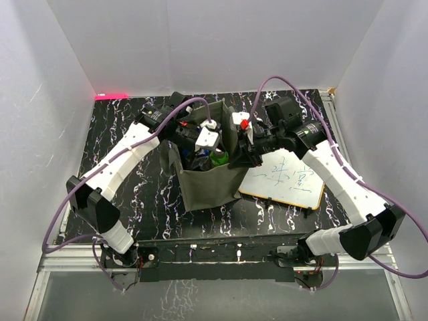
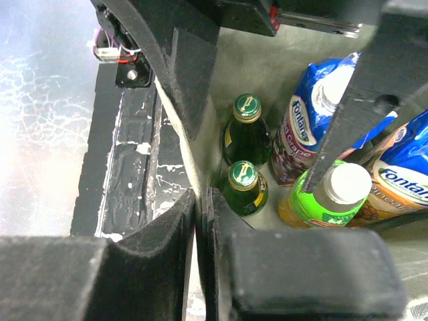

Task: Place the beverage into the canvas bag

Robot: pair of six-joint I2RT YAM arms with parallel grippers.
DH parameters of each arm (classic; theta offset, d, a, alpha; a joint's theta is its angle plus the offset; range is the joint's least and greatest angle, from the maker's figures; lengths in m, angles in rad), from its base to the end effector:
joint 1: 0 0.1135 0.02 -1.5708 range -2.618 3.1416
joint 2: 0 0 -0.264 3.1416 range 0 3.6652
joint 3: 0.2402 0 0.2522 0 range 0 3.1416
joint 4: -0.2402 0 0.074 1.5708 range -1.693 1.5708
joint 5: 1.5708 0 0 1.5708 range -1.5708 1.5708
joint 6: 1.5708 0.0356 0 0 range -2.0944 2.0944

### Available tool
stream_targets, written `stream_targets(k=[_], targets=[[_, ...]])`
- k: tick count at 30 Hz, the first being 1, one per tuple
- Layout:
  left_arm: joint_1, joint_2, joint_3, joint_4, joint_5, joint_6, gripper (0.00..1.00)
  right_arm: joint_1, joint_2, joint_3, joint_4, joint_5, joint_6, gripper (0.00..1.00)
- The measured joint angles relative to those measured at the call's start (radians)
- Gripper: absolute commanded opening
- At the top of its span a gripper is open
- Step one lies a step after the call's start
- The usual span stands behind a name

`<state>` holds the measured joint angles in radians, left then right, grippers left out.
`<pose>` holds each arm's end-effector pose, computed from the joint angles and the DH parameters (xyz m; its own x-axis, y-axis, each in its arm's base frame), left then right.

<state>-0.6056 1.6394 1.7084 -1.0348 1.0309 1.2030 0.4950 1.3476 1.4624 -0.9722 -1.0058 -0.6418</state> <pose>0.2546 -0.2134 0.3777 0.4042 0.3036 -0.8628 0.8804 -0.3848 0.2771 0.2136 0.1495 0.3882 -0.0896 -0.4126 -0.9065 -0.9916 -0.0479 0.1198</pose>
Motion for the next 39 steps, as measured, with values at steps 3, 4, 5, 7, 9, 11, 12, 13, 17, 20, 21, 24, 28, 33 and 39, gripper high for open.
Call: stream_targets(k=[3, 4, 5, 7, 9, 11, 12, 13, 17, 20, 21, 24, 28, 33, 39], targets=[[0.008, -0.007, 0.008, -0.006, -0.002, 0.008, 0.85, -0.019, -0.01, 0.0, 0.028, -0.029, 0.043, 0.18], [0.013, -0.008, 0.014, -0.009, -0.001, 0.006, 0.86, -0.023, -0.016, 0.0, 0.035, -0.036, 0.052, 0.2], [0.017, -0.008, 0.018, -0.01, -0.001, 0.003, 0.85, -0.027, -0.024, 0.0, 0.043, -0.043, 0.061, 0.21], [0.034, -0.009, 0.032, -0.006, 0.002, -0.015, 0.85, -0.032, -0.04, 0.0, 0.059, -0.051, 0.072, 0.25], [0.055, -0.013, 0.048, 0.01, 0.003, -0.048, 0.86, -0.032, -0.054, 0.0, 0.07, -0.063, 0.077, 0.29], [0.076, -0.021, 0.066, 0.039, 0.004, -0.098, 0.86, -0.032, -0.063, 0.0, 0.079, -0.071, 0.081, 0.33], [0.087, -0.027, 0.073, 0.06, 0.005, -0.132, 0.86, -0.032, -0.064, 0.0, 0.083, -0.074, 0.084, 0.36], [0.095, -0.033, 0.079, 0.076, 0.004, -0.159, 0.86, -0.032, -0.064, 0.0, 0.085, -0.076, 0.085, 0.39], [0.128, -0.063, 0.107, 0.179, -0.002, -0.316, 0.87, -0.032, -0.064, 0.0, 0.086, -0.077, 0.087, 0.47], [0.148, -0.088, 0.117, 0.249, -0.024, -0.428, 0.89, -0.032, -0.064, 0.005, 0.085, -0.064, 0.097, 0.55], [0.153, -0.095, 0.119, 0.266, -0.035, -0.459, 0.9, -0.032, -0.064, 0.01, 0.085, -0.053, 0.104, 0.57], [0.179, -0.123, 0.122, 0.328, -0.102, -0.574, 0.91, -0.037, -0.064, 0.038, 0.087, 0.003, 0.141, 0.64], [0.263, -0.163, 0.121, 0.422, -0.212, -0.716, 0.92, -0.088, -0.067, 0.08, 0.117, 0.122, 0.206, 0.72], [0.409, -0.238, 0.078, 0.556, -0.439, -0.87, 0.97, -0.216, -0.079, 0.113, 0.158, 0.231, 0.288, 0.75], [0.564, -0.309, -0.002, 0.662, -0.636, -1.021, 0.97, -0.35, -0.084, 0.135, 0.212, 0.4, 0.385, 0.79]])
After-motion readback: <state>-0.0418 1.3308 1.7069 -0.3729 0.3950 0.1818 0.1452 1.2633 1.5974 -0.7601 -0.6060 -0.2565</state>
